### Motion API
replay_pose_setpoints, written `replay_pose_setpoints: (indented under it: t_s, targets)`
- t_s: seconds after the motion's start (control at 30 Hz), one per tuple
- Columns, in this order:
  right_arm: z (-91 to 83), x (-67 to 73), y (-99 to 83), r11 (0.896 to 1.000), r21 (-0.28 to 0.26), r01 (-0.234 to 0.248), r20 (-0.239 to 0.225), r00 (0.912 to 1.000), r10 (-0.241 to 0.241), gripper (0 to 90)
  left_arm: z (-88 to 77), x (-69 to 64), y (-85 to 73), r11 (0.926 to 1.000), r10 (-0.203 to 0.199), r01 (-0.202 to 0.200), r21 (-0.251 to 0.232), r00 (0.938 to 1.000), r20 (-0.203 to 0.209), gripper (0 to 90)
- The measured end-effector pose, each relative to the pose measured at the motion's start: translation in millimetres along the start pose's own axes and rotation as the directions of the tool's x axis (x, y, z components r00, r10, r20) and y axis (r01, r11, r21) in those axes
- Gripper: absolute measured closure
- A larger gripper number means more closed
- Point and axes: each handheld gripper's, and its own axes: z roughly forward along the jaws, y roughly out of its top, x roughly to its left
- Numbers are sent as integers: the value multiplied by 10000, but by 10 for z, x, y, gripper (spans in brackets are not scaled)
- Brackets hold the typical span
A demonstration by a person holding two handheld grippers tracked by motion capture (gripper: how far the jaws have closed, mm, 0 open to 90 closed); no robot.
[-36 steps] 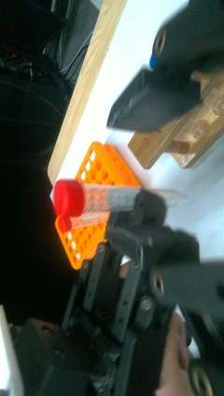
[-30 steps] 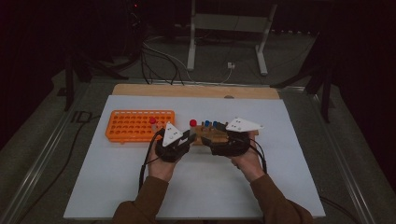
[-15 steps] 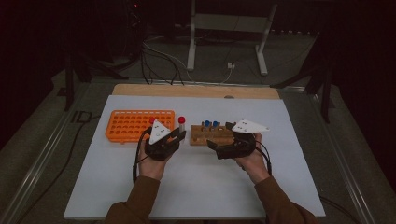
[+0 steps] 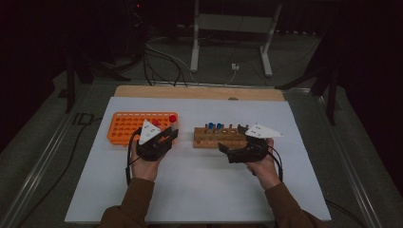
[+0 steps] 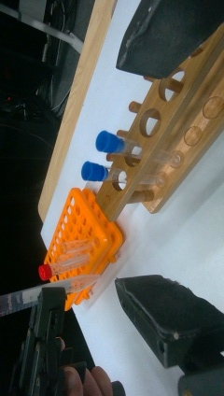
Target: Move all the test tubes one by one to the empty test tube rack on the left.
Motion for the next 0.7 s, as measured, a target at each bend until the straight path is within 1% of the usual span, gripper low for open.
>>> replay_pose_setpoints:
  t_s: [0.2,0.37,0.57,0.7]
  targets:
    - [-61,-37,-24,9999,-122,-86,115,9999,87,0,-69,106,4,10000,-43,41,-62,9995,-303,755]
    - [-95,-71,-60,9999,-114,-125,220,9997,127,0,-124,200,1,10000,28,-30,-37,9982,-596,755]
    - [-139,-102,-88,9996,-175,-213,317,9993,219,0,-178,301,-18,10000,60,-62,-15,9945,-1045,755]
    - [-165,-121,-106,9995,-174,-252,399,9989,259,0,-196,361,-32,10000,82,-86,-22,9903,-1386,755]
